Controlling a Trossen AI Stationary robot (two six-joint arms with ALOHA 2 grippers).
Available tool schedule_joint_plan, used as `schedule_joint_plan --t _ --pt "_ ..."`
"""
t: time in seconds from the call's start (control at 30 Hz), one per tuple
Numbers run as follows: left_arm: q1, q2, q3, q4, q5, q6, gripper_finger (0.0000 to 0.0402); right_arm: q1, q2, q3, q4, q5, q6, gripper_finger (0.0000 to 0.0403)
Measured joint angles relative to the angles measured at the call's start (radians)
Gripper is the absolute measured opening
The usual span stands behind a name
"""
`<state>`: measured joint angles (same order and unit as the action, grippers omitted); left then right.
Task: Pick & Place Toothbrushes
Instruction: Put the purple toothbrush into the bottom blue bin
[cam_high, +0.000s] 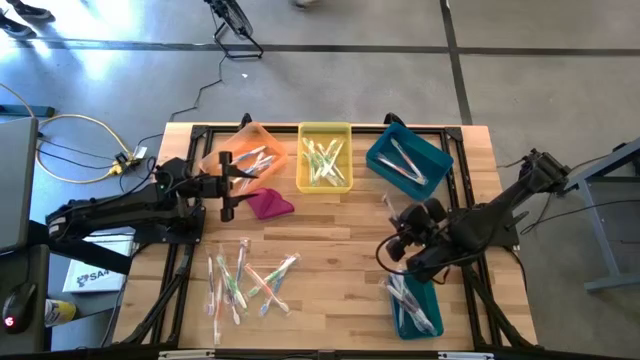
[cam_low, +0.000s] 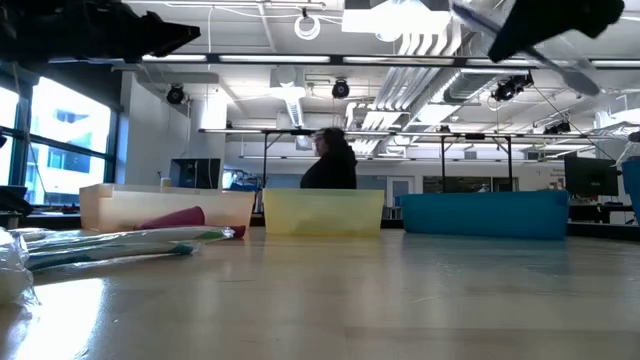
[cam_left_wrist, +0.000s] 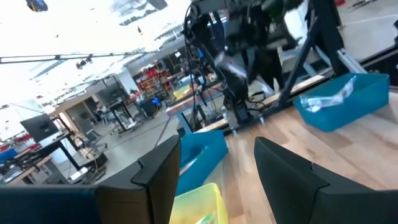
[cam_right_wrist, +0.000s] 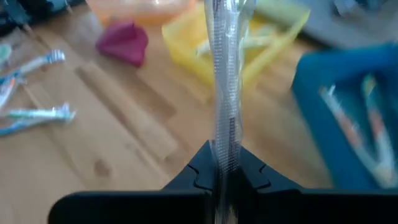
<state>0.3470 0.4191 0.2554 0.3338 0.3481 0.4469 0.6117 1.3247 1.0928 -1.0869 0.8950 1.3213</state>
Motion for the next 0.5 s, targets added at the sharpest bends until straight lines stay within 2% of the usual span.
schedule_joint_plan --t 0.2,0.5 --pt "0.0 -0.06 0.0 -0.087 0.003 -0.007 0.0198 0.006 0.0 -0.056 0.083 -0.179 0.095 0.001" --pt "0.0 -0.064 0.0 -0.106 0.003 -0.007 0.0198 0.073 0.004 -0.056 0.138 -0.33 0.238 0.001"
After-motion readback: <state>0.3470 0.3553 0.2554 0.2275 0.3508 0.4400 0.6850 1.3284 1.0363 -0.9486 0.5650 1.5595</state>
